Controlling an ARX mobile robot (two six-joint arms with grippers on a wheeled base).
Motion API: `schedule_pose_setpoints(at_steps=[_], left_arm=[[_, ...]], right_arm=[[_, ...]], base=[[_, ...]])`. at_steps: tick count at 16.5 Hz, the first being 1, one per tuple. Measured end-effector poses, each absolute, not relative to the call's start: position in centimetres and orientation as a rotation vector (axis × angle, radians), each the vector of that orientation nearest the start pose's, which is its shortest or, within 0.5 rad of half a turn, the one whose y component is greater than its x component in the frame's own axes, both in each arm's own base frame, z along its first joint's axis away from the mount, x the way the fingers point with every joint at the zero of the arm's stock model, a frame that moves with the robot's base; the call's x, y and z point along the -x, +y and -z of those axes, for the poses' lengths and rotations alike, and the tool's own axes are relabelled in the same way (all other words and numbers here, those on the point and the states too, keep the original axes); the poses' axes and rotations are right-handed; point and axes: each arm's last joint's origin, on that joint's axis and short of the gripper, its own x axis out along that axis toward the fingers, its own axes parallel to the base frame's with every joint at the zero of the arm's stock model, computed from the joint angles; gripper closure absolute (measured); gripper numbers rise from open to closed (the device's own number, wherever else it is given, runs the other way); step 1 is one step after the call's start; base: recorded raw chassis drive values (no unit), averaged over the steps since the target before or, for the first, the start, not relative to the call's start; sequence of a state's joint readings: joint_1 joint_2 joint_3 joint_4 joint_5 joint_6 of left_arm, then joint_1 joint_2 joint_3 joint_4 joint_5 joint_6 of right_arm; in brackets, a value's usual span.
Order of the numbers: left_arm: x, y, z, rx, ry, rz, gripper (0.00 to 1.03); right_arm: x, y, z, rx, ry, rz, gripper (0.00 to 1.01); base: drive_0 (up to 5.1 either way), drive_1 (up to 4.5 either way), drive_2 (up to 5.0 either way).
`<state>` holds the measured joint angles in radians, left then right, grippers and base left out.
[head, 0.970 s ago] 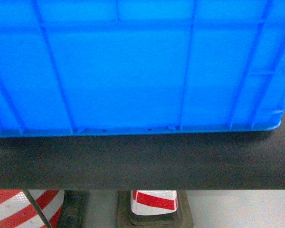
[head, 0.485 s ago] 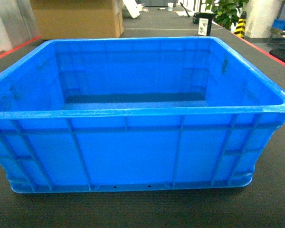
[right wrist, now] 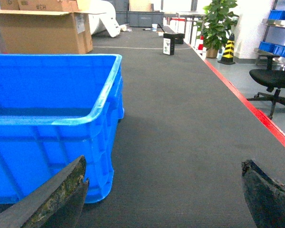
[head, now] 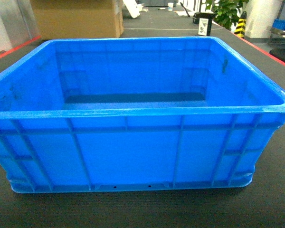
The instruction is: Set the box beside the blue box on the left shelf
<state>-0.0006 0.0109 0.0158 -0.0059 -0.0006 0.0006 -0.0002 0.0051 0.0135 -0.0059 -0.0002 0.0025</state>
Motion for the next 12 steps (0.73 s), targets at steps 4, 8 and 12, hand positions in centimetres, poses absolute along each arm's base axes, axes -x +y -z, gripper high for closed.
schedule_pose_setpoints(at_steps=[4, 8, 12], left_arm=[[-9.74, 0.00, -16.75, -0.001, 0.001, 0.000, 0.05], [-9.74, 0.00, -16.75, -0.001, 0.001, 0.000, 0.05], [-9.74, 0.00, -16.75, -0.001, 0.001, 0.000, 0.05]], right_arm=[[-9.72, 0.00, -16.72, -0.002, -0.002, 0.000, 0.03], [-9.72, 0.00, -16.72, -0.002, -0.002, 0.000, 0.03], [-9.72, 0.00, -16.72, -0.002, -0.002, 0.000, 0.03]], base=[[0.0, 0.00, 0.0], [0.0, 0.00, 0.0], [0.0, 0.00, 0.0]])
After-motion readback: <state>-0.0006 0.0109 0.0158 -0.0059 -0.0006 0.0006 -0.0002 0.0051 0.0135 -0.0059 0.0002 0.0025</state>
